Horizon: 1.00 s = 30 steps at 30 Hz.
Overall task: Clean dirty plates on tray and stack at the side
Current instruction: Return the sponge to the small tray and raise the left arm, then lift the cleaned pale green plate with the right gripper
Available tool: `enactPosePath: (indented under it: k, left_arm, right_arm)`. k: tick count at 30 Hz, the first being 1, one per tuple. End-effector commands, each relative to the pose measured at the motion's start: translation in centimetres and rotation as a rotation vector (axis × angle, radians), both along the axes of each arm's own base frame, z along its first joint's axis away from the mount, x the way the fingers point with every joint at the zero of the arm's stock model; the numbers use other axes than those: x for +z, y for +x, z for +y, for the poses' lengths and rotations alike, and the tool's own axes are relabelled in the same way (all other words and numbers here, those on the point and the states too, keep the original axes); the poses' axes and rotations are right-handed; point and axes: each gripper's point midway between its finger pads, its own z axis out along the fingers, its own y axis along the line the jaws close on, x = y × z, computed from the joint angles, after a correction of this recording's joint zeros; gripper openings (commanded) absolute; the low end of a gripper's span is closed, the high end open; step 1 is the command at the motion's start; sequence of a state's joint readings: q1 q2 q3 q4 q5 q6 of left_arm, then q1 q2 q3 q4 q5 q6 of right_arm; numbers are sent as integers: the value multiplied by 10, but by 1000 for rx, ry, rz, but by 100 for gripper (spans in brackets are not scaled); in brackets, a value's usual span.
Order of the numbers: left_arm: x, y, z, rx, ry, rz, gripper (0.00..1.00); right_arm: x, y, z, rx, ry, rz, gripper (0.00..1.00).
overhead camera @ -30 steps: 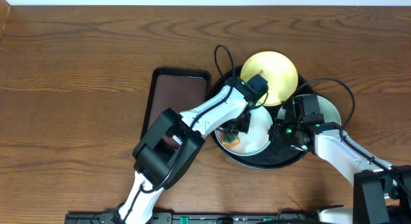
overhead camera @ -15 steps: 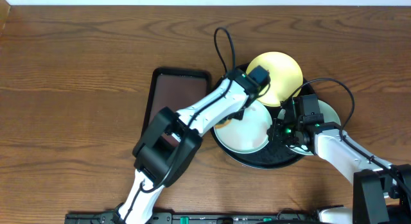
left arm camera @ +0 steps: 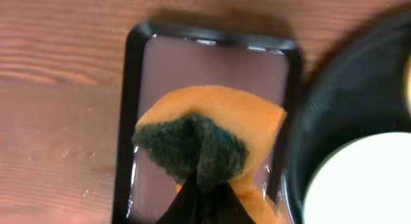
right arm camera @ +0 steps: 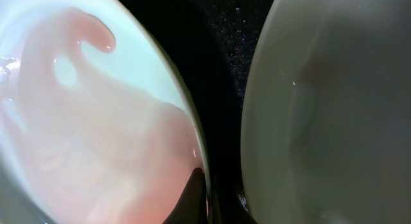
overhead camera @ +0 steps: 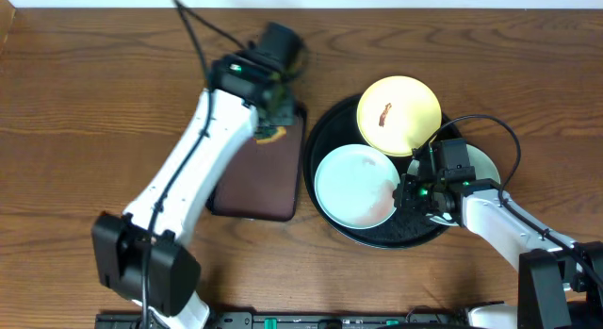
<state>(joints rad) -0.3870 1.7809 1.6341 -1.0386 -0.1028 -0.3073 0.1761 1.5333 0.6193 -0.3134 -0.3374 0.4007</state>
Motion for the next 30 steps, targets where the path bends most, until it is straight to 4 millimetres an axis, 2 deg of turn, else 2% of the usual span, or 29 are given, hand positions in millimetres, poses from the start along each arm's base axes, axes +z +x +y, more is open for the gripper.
enactPosePath:
  k: [1, 3, 5, 7, 11, 13, 14, 15, 16, 17, 18, 19, 21, 22, 23, 24, 25, 26, 30]
  left_arm:
    - [-70, -21, 19, -23, -29, 161, 8]
    - [-91, -29, 22, -34, -59, 192, 10]
    - [-98, -34, 25, -27, -56, 206, 16]
    - [-98, -33, 25, -27, -57, 202, 34]
    - [-87, -32, 27, -21, -62, 199, 56]
    - [-63, -32, 33, -4, -67, 187, 64]
    - [-51, -31, 37, 5, -71, 173, 64]
    - [-27, -29, 44, 25, -82, 135, 64]
    - [-3, -28, 53, 46, -95, 87, 66]
    - [18, -28, 61, 66, -107, 38, 68]
    - [32, -29, 67, 80, -114, 2, 70]
    - [56, -34, 79, 109, -127, -67, 72]
    - [84, -42, 96, 149, -140, -154, 74]
    - [103, -52, 109, 180, -146, -214, 78]
    - [117, -60, 117, 203, -148, -260, 82]
    - [135, -71, 128, 231, -149, -323, 83]
    - [140, -74, 130, 236, -149, -341, 83]
    - [148, -80, 131, 238, -152, -371, 83]
    - [159, -87, 131, 235, -157, -410, 83]
  right_arm:
    - [-29, -27, -24, -9, -129, 92, 1]
    - [-29, -27, -24, -5, -131, 94, 1]
    - [-29, -27, -24, -5, -130, 94, 1]
    - [-29, -27, -24, -5, -130, 94, 1]
    - [-26, -27, -16, 29, -92, 85, 1]
    - [-25, -27, -13, 62, -75, 73, 1]
    - [-25, -27, -13, 62, -76, 71, 1]
    - [-25, -25, -12, 61, -75, 66, 3]
    - [-24, -23, -12, 61, -73, 58, 13]
    - [-24, -22, -12, 60, -72, 51, 19]
    - [-23, -20, -11, 60, -71, 44, 20]
    - [-23, -18, -11, 55, -68, 37, 1]
    - [-22, -17, -11, 49, -67, 37, 1]
    - [-17, -16, -11, 49, -67, 47, 1]
    - [-9, -15, -11, 50, -69, 51, 1]
    - [9, -7, -10, 81, -81, 36, 1]
    - [16, -4, -11, 81, -89, 35, 1]
    - [32, 2, -12, 80, -104, 29, 1]
    - [72, 21, -6, 97, -102, -5, 1]
